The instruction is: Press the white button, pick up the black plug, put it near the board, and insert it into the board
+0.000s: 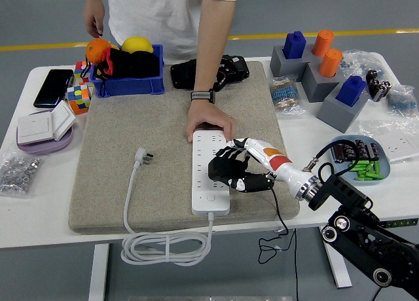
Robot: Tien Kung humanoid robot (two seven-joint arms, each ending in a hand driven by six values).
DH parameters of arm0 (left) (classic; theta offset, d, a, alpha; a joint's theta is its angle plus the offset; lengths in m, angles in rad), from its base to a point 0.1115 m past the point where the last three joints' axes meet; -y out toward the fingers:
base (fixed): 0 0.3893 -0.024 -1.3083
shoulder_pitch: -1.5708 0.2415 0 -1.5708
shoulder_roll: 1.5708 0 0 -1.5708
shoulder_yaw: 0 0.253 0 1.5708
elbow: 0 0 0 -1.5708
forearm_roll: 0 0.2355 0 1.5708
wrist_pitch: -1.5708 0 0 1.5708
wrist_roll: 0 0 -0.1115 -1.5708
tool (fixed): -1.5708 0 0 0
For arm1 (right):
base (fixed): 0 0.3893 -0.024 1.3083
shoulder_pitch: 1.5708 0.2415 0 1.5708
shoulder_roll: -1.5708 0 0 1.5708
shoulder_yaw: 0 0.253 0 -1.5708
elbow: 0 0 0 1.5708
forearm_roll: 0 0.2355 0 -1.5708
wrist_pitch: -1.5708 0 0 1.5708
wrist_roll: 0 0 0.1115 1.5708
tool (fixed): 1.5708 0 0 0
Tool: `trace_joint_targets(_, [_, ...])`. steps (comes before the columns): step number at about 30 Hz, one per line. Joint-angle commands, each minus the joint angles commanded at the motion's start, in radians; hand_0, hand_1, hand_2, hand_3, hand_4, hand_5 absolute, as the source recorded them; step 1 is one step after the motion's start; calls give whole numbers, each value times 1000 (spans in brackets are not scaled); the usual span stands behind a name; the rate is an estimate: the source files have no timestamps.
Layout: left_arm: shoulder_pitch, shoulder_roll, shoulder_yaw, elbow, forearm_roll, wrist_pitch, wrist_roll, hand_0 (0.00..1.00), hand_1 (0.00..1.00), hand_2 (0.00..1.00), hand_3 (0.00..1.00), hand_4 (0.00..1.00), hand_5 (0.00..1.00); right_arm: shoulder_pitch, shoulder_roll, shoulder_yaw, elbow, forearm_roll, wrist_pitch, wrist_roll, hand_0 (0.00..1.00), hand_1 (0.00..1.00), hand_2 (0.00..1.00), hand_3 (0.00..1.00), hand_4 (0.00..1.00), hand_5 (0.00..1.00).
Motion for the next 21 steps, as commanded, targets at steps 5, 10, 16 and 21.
trace_joint_targets(5, [-3, 2, 2, 0, -2, 0, 0, 476, 498, 500, 585, 564, 267, 17, 2, -20, -19, -1, 8, -5, 342, 260, 285, 475, 729, 2])
trace_joint_targets(10, [-4, 4, 5, 0, -3, 0, 0, 474, 498, 500, 585, 565, 268, 24, -1, -34, -26, -4, 20, -10, 343, 261, 285, 476, 728, 2])
trace_joint_targets(16, [-2, 6, 4, 0, 1, -1, 1, 475, 497, 500, 585, 565, 269, 28, -5, -42, -30, -7, 28, -8, 342, 260, 284, 476, 729, 2])
trace_joint_targets(21, [-2, 7, 8, 0, -2, -1, 1, 474, 496, 500, 585, 565, 269, 32, -6, -47, -33, -9, 27, -3, 342, 260, 284, 477, 729, 2])
